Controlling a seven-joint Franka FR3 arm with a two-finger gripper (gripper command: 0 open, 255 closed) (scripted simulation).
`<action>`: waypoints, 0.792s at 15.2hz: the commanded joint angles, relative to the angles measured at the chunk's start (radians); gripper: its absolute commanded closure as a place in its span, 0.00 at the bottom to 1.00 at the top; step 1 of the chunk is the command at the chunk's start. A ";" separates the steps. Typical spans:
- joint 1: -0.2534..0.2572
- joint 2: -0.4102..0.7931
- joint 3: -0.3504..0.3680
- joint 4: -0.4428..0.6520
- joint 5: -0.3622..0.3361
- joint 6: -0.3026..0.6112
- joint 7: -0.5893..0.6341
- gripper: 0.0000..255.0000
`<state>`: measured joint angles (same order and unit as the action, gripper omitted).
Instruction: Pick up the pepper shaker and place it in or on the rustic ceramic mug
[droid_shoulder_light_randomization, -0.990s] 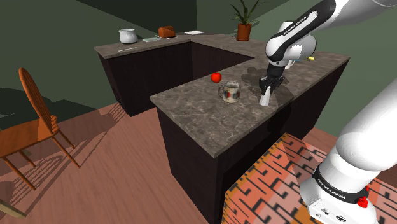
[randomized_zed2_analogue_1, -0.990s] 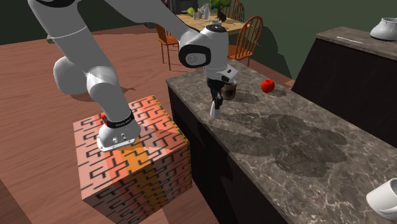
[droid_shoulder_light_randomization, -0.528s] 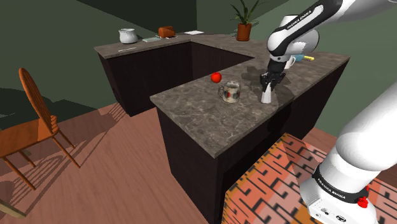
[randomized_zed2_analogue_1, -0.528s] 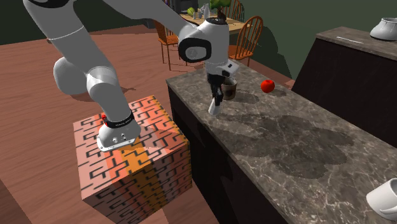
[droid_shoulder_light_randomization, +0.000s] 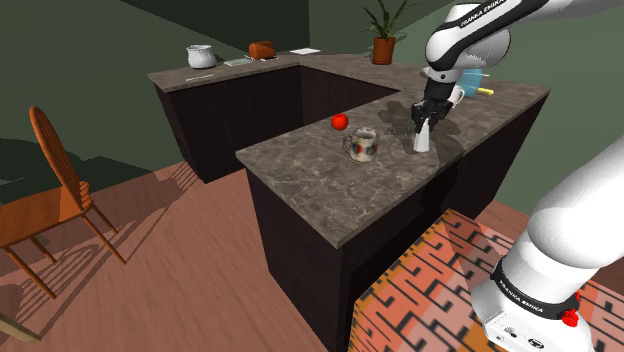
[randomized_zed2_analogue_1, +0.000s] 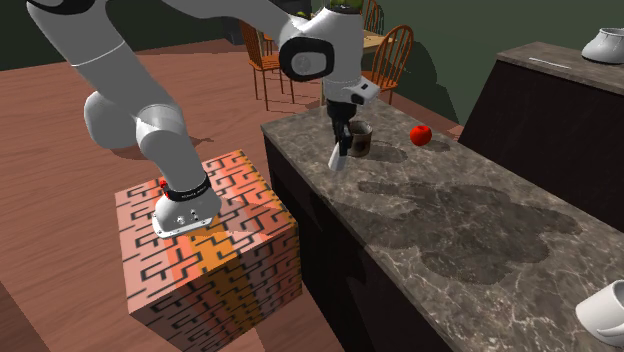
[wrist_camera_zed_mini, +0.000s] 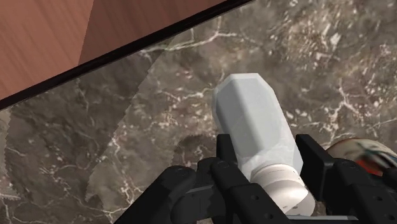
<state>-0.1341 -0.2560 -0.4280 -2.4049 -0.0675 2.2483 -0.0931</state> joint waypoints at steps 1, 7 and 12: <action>0.000 -0.016 0.007 0.015 -0.005 -0.031 0.009 1.00; -0.002 -0.050 0.018 0.069 -0.014 -0.116 0.021 1.00; -0.003 -0.071 0.027 0.119 -0.018 -0.186 0.028 1.00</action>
<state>-0.1365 -0.3191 -0.4041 -2.2962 -0.0839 2.0795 -0.0686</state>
